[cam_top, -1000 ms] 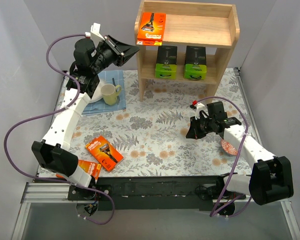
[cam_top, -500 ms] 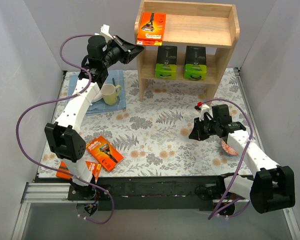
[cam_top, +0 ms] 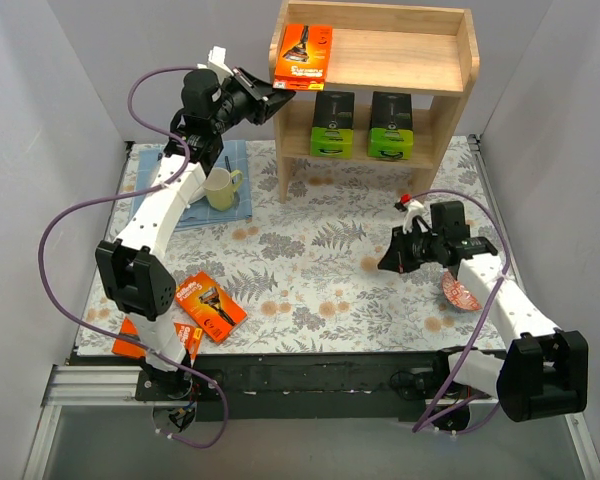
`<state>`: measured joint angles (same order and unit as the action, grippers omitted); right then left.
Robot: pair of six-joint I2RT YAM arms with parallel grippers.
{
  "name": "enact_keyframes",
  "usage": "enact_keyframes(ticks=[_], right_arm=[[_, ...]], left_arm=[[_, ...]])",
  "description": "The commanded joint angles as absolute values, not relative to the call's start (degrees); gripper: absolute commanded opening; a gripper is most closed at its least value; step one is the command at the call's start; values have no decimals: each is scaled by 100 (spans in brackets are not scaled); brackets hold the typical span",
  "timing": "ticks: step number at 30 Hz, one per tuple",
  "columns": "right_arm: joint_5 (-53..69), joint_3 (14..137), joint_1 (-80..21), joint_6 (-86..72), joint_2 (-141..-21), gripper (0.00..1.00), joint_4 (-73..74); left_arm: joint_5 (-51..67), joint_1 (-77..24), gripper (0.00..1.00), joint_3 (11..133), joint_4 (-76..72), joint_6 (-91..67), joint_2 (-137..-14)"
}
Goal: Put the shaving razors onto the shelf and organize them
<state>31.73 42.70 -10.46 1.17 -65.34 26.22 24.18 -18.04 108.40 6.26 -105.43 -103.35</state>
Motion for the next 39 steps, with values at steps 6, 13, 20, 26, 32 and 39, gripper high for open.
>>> enact_keyframes(ticks=[6, 13, 20, 26, 32, 39], right_arm=[[4052, 7432, -1327, -298, -7435, 1, 2013], [4148, 9437, -1687, -1002, -8514, 1, 1152], [4219, 10774, -2030, -1380, -9439, 1, 616], [4087, 11425, -2241, -1468, -9975, 1, 431], [3955, 11961, -2303, -1450, -10371, 1, 387], [3534, 12550, -2303, -1345, -10906, 1, 448]], left_arm=[[2128, -1828, 19, 9441, 1010, -9318, -9002], [1820, -1758, 61, 7700, 1519, -6567, -8131], [1758, -1503, 61, 7216, 2056, -5871, -7778], [1582, -1319, 67, 7075, 2162, -5670, -7813], [1608, -1310, 68, 6996, 2189, -5677, -7884], [1731, -1266, 69, 6908, 2215, -5757, -7858]])
